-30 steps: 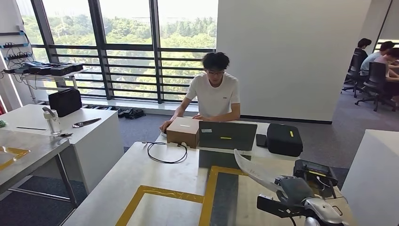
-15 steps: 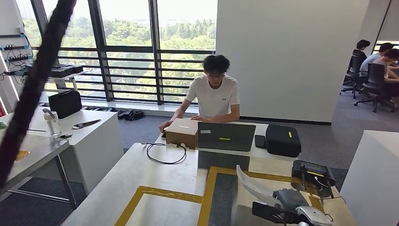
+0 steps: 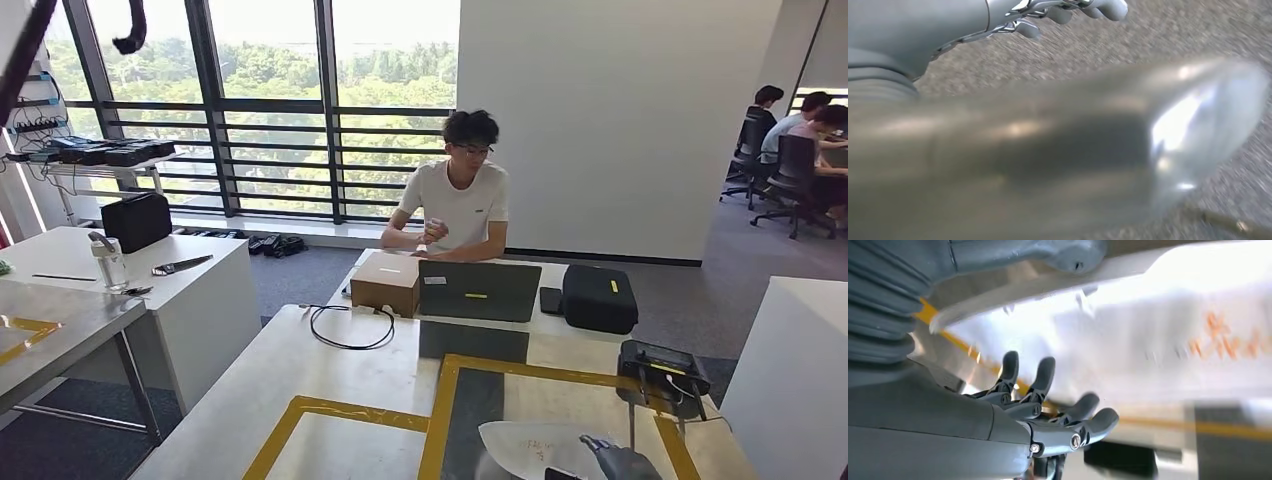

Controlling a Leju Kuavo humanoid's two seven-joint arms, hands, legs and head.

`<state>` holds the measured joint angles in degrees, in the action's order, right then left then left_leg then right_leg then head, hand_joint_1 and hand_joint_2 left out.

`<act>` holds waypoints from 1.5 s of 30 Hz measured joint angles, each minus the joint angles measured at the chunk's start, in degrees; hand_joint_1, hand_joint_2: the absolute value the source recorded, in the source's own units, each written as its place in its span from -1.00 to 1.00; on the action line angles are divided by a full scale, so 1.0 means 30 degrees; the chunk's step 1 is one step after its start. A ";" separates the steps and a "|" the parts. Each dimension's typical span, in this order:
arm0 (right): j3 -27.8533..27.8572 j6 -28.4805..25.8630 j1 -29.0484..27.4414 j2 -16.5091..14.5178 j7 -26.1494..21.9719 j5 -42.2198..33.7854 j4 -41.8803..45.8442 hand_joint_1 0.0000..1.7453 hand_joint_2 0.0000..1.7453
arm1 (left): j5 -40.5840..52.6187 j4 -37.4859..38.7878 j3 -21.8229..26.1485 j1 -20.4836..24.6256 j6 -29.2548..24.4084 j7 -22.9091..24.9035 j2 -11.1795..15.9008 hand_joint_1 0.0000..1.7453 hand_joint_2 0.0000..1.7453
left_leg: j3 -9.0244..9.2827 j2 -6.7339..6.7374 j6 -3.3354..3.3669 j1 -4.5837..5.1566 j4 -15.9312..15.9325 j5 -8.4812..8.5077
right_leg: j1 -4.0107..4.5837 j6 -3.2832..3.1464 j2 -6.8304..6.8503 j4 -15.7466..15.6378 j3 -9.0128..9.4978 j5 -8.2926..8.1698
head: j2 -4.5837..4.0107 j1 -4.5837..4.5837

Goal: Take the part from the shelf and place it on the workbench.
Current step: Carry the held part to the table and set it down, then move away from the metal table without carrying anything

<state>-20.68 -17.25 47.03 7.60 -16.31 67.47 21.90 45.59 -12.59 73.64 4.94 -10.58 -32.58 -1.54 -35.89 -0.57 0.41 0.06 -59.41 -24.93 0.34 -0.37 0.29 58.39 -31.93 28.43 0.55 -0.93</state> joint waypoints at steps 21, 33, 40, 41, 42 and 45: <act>0.0419 -0.1952 -0.4257 0.3237 0.1154 0.0727 1.7738 -1.00 -1.00 | -0.0202 -0.0002 0.0260 -0.0026 -0.2529 0.1741 -0.0414 -1.00 1.00 | -0.0065 0.0027 -0.0024 -0.0197 -0.0040 0.0171 | -0.0612 0.0882 -0.0201 0.0795 -0.0075 0.0289 | 0.0000 -0.0060; 0.3080 -0.3784 -1.0171 0.4688 0.1964 0.2333 2.4574 -1.00 -1.00 | 0.0477 -0.0016 0.0286 -0.0293 -0.2790 0.1954 -0.0426 -1.00 1.00 | -0.0849 0.0098 -0.0530 -0.0181 -0.4599 -0.2953 | -0.0140 -0.0450 0.0019 0.0462 -0.1275 -0.0801 | 0.0000 0.0016; 0.4977 -0.3936 -1.2674 0.5231 0.2795 0.3638 2.7120 -1.00 -1.00 | 0.0579 -0.0080 0.0282 -0.0189 -0.1978 0.1758 -0.0328 -1.00 1.00 | 0.2066 0.0123 0.0222 0.0264 0.0228 -0.1702 | -0.0155 0.0170 0.0032 0.0399 -0.1616 -0.1476 | 0.0000 0.0035; 0.5307 -0.3903 -1.3024 0.5357 0.2851 0.3599 2.7375 -1.00 -1.00 | 0.0610 -0.0078 0.0281 -0.0169 -0.1778 0.1614 -0.0319 -1.00 1.00 | 0.1980 0.0150 0.0356 0.0232 0.0309 -0.1516 | -0.0176 0.0277 -0.0003 0.0537 -0.1722 -0.1276 | 0.0000 0.0027; 0.5758 -0.3793 -1.3373 0.5547 0.2809 0.3355 2.7656 -1.00 -1.00 | 0.0661 -0.0075 0.0277 -0.0135 -0.1580 0.1435 -0.0322 -1.00 1.00 | 0.1852 0.0181 0.0497 0.0189 0.0395 -0.1298 | -0.0188 0.0380 -0.0049 0.1051 -0.1953 -0.0708 | 0.0000 0.0024; 0.7422 -0.3041 -1.4199 0.6325 0.2069 0.1862 2.8330 -1.00 -1.00 | 0.0785 -0.0051 0.0248 -0.0055 -0.1152 0.1007 -0.0388 -1.00 1.00 | 0.1234 0.0232 0.0706 0.0148 0.0396 -0.0756 | -0.0261 0.0651 -0.0124 0.4289 -0.2962 0.1786 | 0.0000 -0.0002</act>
<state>1.59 -26.37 4.43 26.57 -10.10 73.06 106.89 47.95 -12.74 74.38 4.78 -14.04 -29.56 -2.70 -32.19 0.13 2.52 0.51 -58.22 -27.20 -0.44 1.59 -0.08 71.25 -40.82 33.79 0.55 -0.93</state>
